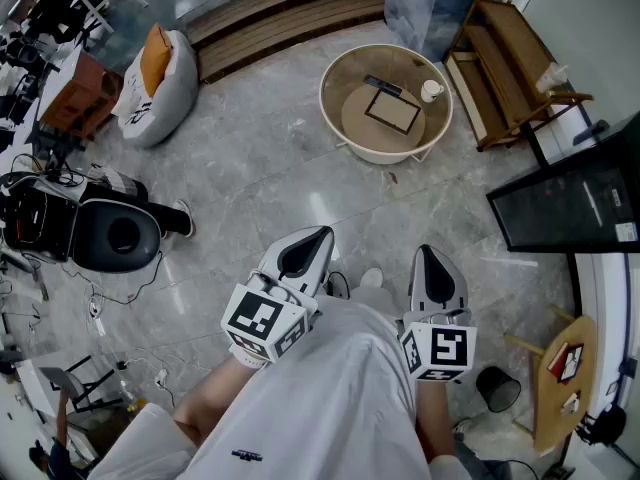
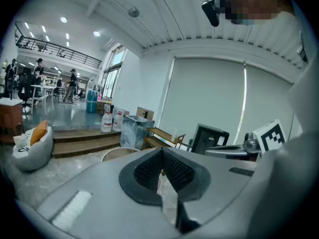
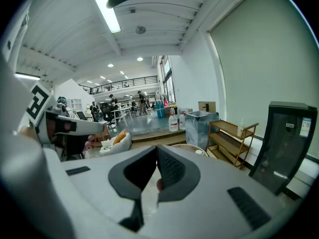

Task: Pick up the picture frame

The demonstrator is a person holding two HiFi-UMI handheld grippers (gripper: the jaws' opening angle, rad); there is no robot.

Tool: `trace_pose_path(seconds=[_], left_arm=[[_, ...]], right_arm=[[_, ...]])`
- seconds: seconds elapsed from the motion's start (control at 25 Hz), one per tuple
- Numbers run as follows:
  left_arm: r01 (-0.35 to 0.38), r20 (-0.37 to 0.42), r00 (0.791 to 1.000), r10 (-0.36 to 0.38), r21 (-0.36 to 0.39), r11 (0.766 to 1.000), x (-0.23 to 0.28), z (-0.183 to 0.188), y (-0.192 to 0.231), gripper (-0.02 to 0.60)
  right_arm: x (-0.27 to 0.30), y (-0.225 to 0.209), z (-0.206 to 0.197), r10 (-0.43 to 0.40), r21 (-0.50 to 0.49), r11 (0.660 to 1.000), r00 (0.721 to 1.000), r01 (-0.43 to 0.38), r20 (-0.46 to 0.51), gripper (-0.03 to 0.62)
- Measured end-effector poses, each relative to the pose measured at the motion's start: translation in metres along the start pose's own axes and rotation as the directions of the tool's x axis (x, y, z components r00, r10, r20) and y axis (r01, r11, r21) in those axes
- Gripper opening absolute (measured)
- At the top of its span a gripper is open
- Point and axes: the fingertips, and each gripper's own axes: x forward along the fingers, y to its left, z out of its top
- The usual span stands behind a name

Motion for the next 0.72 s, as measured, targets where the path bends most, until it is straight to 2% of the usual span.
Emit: trace_pose_path(seconds=[0.36, 0.52, 0.64, 0.72], left_arm=[[-0.009, -0.004, 1.0, 0.009, 0.01, 1.0, 0.013, -0.003, -0.007, -0.009], [-0.02, -0.013, 1.0, 0.02, 0.012, 1.0, 0.024, -0.006, -0.012, -0.009], [-0.026, -0.016, 1.0, 0.026, 0.019, 0.999, 0.033, -0.006, -0.019, -0.009], [-0.028, -0.018, 0.999, 0.028, 0.024, 0.999, 0.04, -0.006, -0.025, -0.009]], right_arm=[[0.006, -0.011, -0.004, 0.016, 0.027, 1.0, 1.0, -0.016, 0.012, 0.006], [0.009, -0.02, -0.006, 0.055, 0.052, 0.997, 0.998, -0.057, 0.024, 0.006], [0.008, -0.032, -0.008, 0.058, 0.035, 0.998, 0.998, -0.059, 0.028, 0.006], [0.007, -0.044, -0.01, 0.056, 0.057, 0.997, 0.998, -0.058, 0.035, 0.006]])
